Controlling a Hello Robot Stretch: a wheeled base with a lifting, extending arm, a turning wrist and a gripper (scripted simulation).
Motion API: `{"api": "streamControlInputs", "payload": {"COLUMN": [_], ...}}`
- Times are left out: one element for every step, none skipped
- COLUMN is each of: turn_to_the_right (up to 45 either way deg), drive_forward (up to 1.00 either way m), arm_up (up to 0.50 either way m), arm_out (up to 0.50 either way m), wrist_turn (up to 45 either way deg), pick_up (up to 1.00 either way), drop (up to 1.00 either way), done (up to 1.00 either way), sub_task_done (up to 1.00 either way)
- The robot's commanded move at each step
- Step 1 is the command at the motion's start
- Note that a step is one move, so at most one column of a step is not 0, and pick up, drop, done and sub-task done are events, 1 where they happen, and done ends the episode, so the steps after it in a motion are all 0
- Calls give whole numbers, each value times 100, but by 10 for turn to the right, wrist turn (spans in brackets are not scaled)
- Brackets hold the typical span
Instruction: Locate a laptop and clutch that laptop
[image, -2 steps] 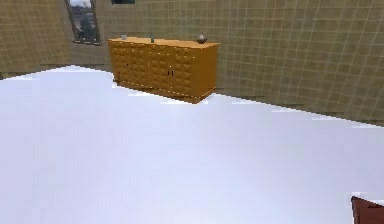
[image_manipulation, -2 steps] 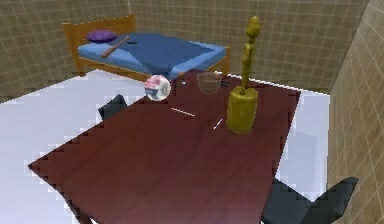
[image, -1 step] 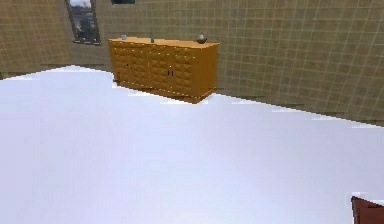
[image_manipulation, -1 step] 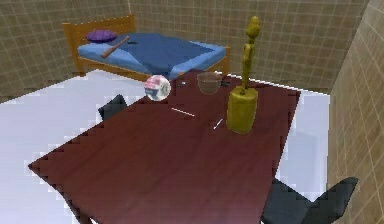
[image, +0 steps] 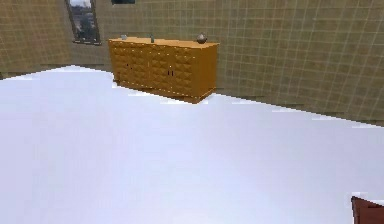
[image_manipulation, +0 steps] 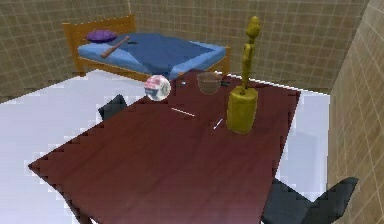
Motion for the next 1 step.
{"api": "streamControlInputs", "payload": {"turn_to_the_right": [240], "drive_forward": [0], "arm_up": [0], "arm_out": [0], "wrist_turn": [0], "pick_up": [0], "drop": [0], "done": [0], "sub_task_done": [0]}}
